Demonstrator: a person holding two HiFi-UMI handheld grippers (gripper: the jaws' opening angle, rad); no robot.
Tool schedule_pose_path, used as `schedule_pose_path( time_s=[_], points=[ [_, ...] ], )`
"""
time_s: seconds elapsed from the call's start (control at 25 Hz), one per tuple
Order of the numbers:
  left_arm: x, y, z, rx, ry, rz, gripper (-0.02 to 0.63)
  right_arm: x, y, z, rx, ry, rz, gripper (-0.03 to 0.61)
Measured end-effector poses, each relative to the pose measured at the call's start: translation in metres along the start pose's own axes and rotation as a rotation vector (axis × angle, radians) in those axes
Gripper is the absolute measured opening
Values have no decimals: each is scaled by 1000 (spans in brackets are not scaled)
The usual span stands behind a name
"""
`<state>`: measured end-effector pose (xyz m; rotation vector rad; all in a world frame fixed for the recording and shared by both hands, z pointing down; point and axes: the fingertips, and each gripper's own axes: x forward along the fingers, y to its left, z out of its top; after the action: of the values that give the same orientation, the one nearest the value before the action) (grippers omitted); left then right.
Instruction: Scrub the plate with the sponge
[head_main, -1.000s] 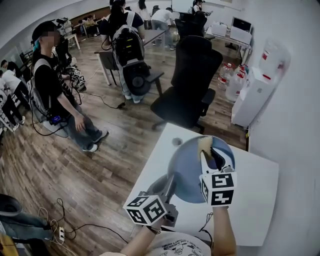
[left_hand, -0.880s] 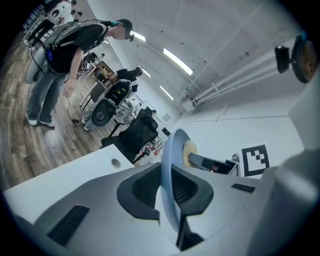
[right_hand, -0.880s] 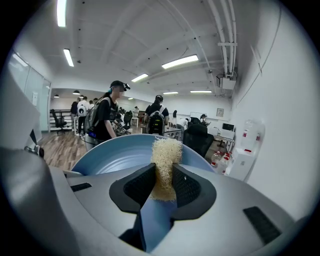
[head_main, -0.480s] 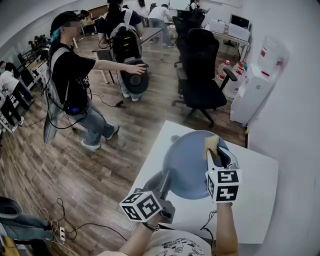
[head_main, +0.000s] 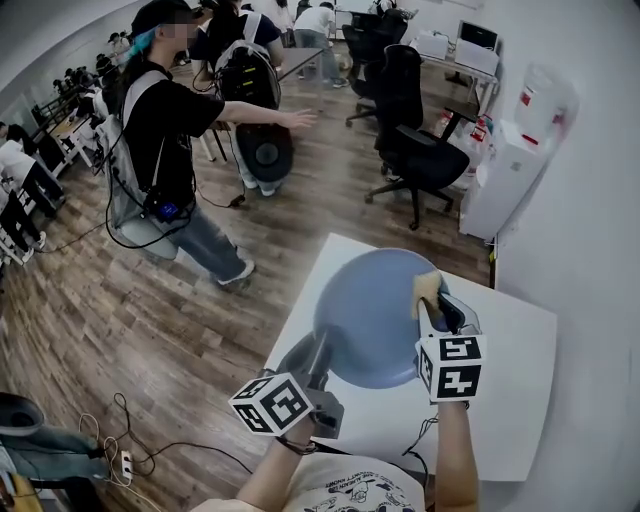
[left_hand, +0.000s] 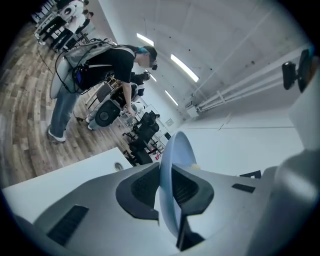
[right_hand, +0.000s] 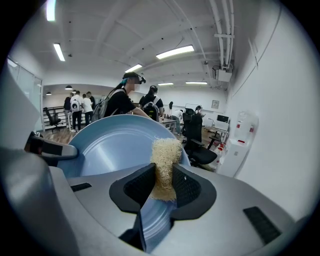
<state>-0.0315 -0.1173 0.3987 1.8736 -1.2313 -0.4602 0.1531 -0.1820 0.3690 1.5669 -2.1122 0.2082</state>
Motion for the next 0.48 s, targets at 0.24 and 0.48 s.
schedule_pose_path(
  time_s=[0.24, 0.48],
  points=[
    [-2, 4, 5, -6, -10, 2, 46, -1, 3, -13, 6, 23, 8, 104],
    [-1, 7, 5, -18, -9, 6, 49, -3, 4, -24, 17, 41, 16, 104]
  ],
)
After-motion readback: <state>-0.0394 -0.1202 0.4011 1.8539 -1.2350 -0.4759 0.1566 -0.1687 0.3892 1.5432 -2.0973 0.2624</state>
